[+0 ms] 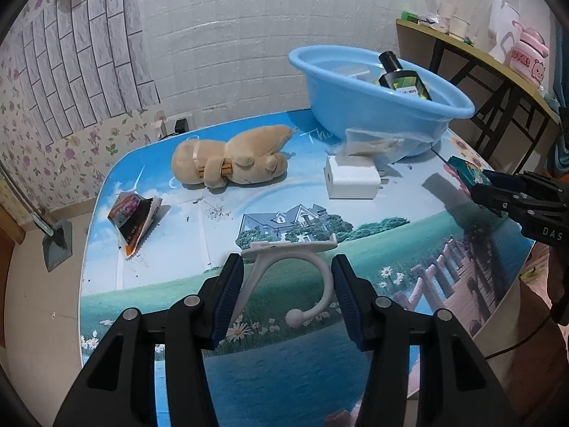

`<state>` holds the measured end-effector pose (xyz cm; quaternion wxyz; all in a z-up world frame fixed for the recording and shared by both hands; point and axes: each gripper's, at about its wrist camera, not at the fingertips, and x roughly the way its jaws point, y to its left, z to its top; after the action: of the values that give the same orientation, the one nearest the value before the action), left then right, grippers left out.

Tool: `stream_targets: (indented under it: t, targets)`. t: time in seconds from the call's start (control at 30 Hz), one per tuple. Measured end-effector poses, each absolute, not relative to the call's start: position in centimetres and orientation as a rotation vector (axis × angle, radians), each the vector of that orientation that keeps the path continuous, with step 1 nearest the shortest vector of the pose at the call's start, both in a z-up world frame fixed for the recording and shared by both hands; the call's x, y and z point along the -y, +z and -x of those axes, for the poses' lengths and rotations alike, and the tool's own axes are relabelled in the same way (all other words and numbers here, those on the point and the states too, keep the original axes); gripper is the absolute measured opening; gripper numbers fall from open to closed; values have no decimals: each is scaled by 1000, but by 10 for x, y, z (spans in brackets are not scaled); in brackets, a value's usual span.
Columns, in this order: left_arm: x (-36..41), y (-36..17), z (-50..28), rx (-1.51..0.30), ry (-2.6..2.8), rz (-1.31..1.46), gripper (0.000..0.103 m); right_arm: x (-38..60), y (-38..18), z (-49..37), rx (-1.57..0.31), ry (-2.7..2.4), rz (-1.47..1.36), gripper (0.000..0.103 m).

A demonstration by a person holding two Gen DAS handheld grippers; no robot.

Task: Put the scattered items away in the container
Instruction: 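Carry the hook and packet over the blue basin with both tools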

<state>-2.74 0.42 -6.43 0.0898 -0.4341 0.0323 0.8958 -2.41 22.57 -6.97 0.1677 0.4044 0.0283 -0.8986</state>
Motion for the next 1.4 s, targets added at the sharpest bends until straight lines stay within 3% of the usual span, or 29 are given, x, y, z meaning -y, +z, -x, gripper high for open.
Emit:
stream_targets:
  t: [0.73,1.4]
  targets:
    - [-36,0,41,-98,2657,1091,51,-219,-11,16,-23,-2574,-895,43]
    - [-92,7,115,-171,2593,1040,51,-252,-7,73,52,-2631,-862,43]
